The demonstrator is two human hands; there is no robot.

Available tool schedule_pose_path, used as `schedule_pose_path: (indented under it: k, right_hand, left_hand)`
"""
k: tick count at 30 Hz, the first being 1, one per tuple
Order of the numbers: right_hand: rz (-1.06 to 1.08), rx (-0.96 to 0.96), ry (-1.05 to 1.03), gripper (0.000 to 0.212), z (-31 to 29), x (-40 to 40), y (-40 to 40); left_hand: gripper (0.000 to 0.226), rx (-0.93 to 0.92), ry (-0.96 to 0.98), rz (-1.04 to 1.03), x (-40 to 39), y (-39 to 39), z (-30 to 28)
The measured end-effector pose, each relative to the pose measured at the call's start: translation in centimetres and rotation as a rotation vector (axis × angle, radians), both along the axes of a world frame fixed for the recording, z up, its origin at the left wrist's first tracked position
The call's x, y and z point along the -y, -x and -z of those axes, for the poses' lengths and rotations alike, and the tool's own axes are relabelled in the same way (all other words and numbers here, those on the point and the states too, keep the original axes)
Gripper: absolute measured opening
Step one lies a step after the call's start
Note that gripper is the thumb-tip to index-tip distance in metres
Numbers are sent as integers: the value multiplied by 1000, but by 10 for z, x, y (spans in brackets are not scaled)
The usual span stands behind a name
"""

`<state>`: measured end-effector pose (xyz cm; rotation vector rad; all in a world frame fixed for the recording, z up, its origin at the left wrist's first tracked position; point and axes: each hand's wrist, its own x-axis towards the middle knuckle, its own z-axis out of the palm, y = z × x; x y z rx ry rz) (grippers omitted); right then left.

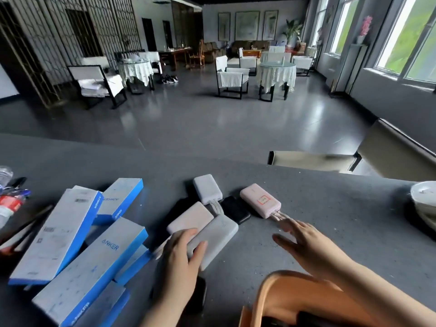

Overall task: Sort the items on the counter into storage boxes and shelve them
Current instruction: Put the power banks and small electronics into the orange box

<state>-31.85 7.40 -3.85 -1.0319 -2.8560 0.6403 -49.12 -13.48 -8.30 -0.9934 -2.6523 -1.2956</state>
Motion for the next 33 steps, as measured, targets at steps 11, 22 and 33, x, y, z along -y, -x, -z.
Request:
schedule_pose_path:
  k: [11, 22, 33]
  right_hand:
    - [193, -25, -112, 73, 61, -88, 159]
    - [175, 133, -349, 59, 104, -89, 150]
    - [422, 462, -150, 75, 84, -77, 129]
  left_hand:
    - [68, -246, 688, 185, -69, 112, 50]
    - [67, -234, 598, 50, -77, 108, 59]
    - [72, -231, 721, -70, -75, 89, 58]
